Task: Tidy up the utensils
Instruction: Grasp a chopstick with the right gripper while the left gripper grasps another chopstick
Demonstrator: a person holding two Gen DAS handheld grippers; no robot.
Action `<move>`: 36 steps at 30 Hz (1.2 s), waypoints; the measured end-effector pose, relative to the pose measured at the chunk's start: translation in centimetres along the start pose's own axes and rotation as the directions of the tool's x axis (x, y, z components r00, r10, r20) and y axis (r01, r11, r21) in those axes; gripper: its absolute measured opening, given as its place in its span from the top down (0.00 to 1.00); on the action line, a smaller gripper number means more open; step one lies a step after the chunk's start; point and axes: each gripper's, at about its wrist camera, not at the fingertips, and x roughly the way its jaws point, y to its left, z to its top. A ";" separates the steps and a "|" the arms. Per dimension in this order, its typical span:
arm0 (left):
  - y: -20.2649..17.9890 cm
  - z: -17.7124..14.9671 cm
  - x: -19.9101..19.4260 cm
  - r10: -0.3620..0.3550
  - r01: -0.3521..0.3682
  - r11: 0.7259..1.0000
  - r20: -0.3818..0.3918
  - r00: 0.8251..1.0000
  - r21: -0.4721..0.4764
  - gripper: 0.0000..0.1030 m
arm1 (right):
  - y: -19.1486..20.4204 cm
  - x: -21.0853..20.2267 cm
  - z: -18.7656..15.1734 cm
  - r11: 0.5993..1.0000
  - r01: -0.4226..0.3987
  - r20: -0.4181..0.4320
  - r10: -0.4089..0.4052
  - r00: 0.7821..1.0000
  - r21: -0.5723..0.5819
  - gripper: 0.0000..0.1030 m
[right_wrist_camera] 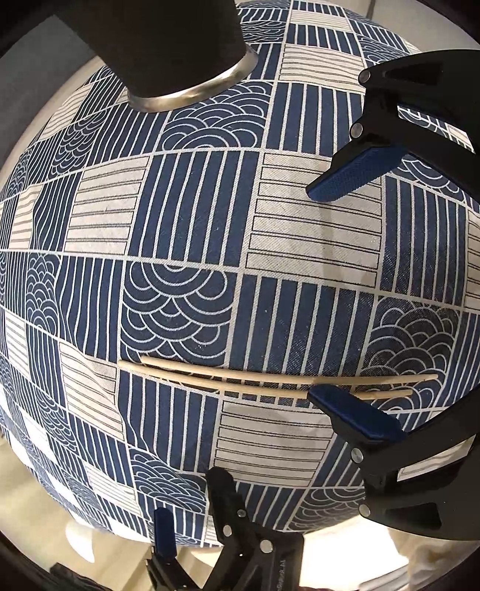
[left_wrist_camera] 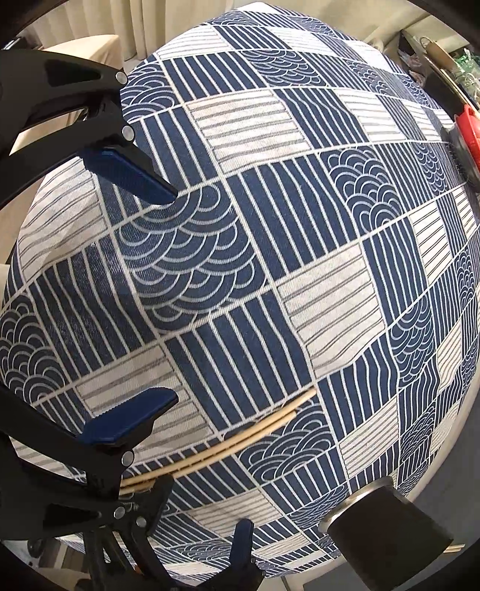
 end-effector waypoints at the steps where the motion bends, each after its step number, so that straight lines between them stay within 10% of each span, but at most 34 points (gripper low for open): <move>1: -0.2 -0.3 -0.3 -0.005 0.005 1.000 -0.001 1.000 -0.002 0.06 | 0.2 0.2 0.1 1.000 0.021 -0.009 -0.021 1.000 -0.012 0.07; 13: -2.8 1.7 1.0 -0.062 0.051 0.994 -0.106 0.992 -0.100 0.06 | -0.8 0.6 0.3 0.999 0.026 -0.029 -0.027 0.999 -0.031 0.12; 16: -3.3 2.1 1.5 -0.098 0.079 0.986 -0.123 0.988 -0.145 0.06 | -1.4 -0.3 0.3 0.999 0.023 -0.016 -0.023 1.000 -0.038 0.45; 18: -4.1 2.5 1.6 -0.092 0.072 0.986 -0.127 0.988 -0.152 0.06 | -2.5 -0.8 0.2 0.999 0.028 -0.014 -0.028 1.000 -0.020 0.95; 36: -14.2 4.1 4.0 0.004 -0.027 0.993 -0.195 0.981 -0.114 0.06 | -3.9 -1.1 -2.7 1.000 0.013 -0.020 -0.013 1.000 0.001 0.96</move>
